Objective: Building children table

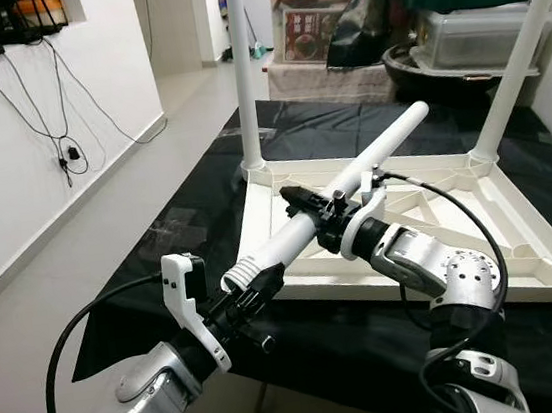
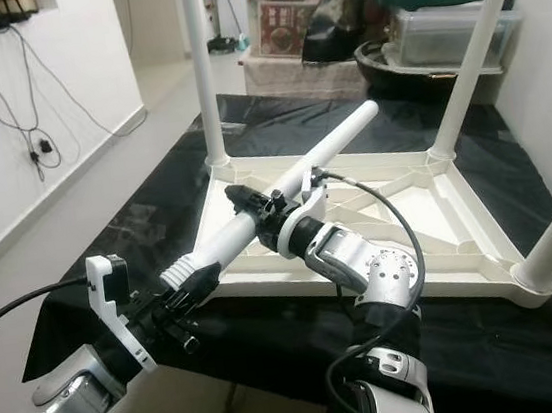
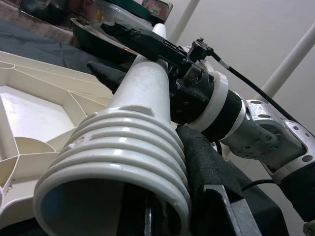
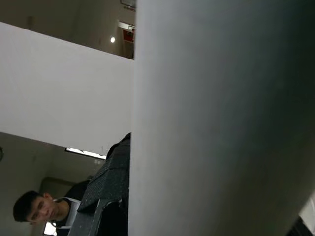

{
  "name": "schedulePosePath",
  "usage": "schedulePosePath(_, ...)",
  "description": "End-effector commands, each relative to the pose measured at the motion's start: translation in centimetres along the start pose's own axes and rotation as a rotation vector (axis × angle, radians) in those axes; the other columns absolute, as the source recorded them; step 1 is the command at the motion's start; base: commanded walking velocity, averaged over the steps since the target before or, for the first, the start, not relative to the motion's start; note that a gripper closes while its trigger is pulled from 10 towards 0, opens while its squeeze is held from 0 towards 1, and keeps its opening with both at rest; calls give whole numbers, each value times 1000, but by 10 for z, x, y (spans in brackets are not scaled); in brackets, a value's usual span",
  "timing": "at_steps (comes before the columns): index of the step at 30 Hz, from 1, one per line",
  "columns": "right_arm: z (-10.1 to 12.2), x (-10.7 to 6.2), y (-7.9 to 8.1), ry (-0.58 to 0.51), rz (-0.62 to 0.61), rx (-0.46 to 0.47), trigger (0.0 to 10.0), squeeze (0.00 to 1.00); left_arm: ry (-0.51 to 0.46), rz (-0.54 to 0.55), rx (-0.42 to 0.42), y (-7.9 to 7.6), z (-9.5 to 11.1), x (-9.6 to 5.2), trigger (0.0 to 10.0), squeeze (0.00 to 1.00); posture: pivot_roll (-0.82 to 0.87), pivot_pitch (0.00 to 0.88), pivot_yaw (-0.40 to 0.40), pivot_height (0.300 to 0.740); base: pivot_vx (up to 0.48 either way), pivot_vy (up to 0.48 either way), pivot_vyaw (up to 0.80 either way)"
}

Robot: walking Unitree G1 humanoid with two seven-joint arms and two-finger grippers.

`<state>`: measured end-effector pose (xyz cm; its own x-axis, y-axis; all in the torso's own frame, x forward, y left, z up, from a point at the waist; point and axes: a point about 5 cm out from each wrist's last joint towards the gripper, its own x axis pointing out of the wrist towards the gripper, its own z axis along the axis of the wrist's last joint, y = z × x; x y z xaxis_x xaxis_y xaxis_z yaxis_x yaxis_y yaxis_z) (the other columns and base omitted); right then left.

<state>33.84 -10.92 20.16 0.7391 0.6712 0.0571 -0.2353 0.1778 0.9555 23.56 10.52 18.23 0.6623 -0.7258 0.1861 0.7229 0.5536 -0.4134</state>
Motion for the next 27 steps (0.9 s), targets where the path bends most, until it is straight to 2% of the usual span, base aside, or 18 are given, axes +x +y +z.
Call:
schedulePosePath(1,-5,5,5,31,-7,-29,0,0,61,-58,-27,-7,-10,4,10000,0,147,0,-56,740,0,0,0)
schedulePosePath(6,2,7,12,0,17,-32,0,0,106,-20,-71,-4,-20,1,10000,0,148,0,-58,740,0,0,0)
schedulePosePath(7,8,7,17,-19,35,-29,0,0,143,25,-95,1,-28,-1,10000,953,149,0,-60,740,0,0,0)
schedulePosePath(8,8,7,17,-19,35,-29,0,0,143,25,-95,1,-28,-1,10000,953,149,0,-60,740,0,0,0)
schedulePosePath(9,10,7,20,-26,44,-29,0,0,149,40,-117,4,-31,-3,10000,1000,148,0,-58,740,0,0,0)
schedulePosePath(13,14,7,26,-41,60,-31,0,0,156,64,-149,9,-36,-9,10000,1000,147,0,-59,740,0,0,0)
schedulePosePath(23,19,7,31,-63,78,-41,0,0,154,91,-156,12,-39,-13,10000,1000,147,0,-60,740,0,0,0)
schedulePosePath(24,28,6,36,-101,88,-50,0,0,163,134,-153,16,-43,-16,10000,0,149,0,-60,740,0,0,0)
schedulePosePath(27,39,5,40,-143,95,-59,0,0,171,164,-147,17,-46,-19,10000,0,150,0,-62,740,0,0,0)
